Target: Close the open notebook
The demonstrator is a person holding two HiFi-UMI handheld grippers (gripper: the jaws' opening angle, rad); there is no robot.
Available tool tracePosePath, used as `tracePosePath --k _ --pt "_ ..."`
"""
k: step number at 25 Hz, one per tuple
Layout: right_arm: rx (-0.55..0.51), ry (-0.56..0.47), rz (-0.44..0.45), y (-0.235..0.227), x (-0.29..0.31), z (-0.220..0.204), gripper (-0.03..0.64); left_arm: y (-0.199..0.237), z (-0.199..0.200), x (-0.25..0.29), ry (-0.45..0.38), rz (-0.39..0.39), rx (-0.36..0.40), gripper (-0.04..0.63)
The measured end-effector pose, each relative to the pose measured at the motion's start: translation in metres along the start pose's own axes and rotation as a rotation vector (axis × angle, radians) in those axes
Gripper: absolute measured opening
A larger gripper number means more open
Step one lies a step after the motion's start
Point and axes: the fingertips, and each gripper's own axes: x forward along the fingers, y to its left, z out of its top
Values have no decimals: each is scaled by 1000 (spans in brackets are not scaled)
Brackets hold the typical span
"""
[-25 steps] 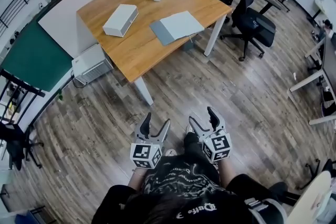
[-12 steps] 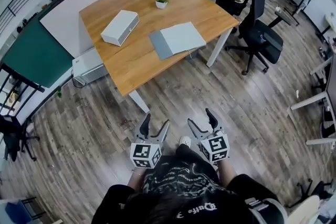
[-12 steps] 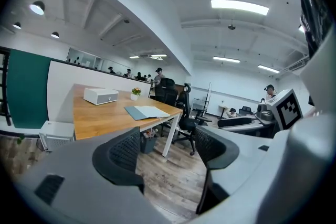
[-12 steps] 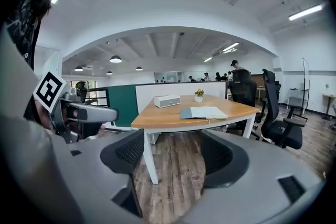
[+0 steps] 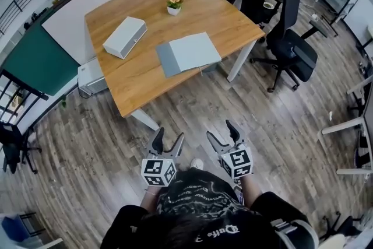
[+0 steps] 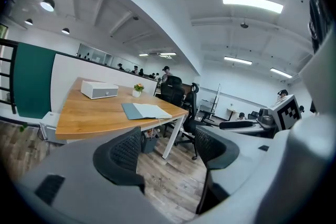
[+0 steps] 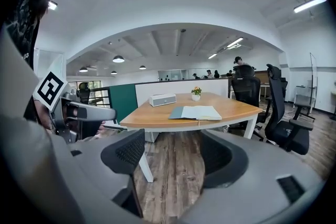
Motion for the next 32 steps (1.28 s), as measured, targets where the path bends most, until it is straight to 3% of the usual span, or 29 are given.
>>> tracePosePath --k 4,9,15,32 --pt "10 38 21 -4 4 -13 316 -2 -9 8 46 14 25 347" --pt "9 47 33 -8 14 -18 316 4 -11 25 46 13 -21 347" --pt "15 57 -8 -24 39 -17 316 20 -8 57 69 -10 -8 347" --pt "0 54 -83 -84 183 59 313 97 67 216 104 -123 47 347"
